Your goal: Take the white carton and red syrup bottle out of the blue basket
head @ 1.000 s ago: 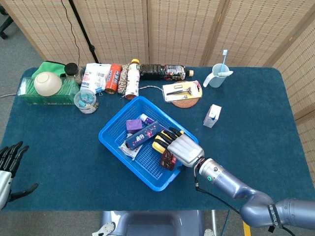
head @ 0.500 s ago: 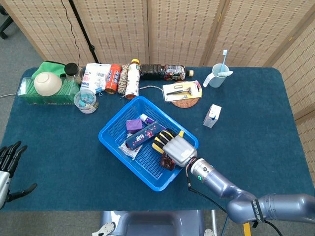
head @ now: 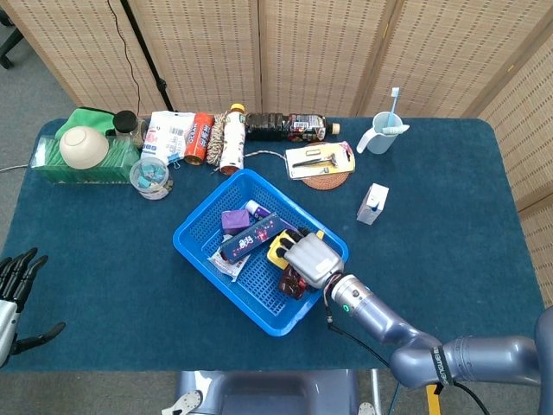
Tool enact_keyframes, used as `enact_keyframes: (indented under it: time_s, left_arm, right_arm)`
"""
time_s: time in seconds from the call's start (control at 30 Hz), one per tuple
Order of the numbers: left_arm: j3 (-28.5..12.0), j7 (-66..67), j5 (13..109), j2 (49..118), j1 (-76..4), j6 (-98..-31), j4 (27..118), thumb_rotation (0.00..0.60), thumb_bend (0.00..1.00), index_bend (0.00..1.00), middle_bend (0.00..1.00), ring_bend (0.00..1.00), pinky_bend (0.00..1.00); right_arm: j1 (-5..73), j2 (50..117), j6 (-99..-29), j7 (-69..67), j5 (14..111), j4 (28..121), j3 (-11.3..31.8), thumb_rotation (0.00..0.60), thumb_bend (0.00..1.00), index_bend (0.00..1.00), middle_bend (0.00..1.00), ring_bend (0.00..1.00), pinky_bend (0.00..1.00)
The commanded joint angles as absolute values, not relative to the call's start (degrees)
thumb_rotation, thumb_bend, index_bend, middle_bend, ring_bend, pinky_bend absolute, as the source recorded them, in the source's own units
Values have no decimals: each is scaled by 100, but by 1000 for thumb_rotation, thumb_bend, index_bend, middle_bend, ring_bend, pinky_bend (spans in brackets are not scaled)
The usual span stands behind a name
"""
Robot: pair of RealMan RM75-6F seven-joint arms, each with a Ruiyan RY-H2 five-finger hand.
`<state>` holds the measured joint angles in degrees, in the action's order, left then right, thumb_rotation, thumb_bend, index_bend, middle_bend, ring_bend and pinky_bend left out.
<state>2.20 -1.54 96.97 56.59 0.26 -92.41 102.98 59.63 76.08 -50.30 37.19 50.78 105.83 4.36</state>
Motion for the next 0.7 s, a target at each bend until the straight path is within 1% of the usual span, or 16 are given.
enact_keyframes:
  time_s: [0.03,0.1,0.17,0.27,0.47,0.7]
  left_arm:
    - [221,-158,9697,5658,26,-9239,10299,600,43,0,0,0,0]
    - [223,-164,9702,5656,26,-9241,10296,600,43,0,0,0,0]
    - [222,-171,9704,5654,26,-9244,10292,600,42,0,0,0,0]
    - [223,-184,9707,5652,30,-9254,10289,600,42,0,0,0,0]
    - [222,-199,9704,5647,30,-9256,10285,600,43,0,0,0,0]
    - [224,-169,9709,5657,28,-9248,10293,600,43,0,0,0,0]
  right_arm:
    - [5936,7671,-5029,3618,5249,10513,420,600,138,430,353,253,310]
    - [5926,7694,-5021,3602,5333,10472,386,600,191,471,373,269,335]
    - [5928,7717,-5014,3604,5361,10431,366,600,247,542,428,316,392]
    - [5934,7746,-4982,3568,5347,10388,364,600,290,605,488,366,466]
    - [5887,7773,-4996,3428,5515,10333,358,600,323,636,524,399,534]
    - [5737,7659,-5183,3047,6045,10418,483,600,352,643,532,403,541]
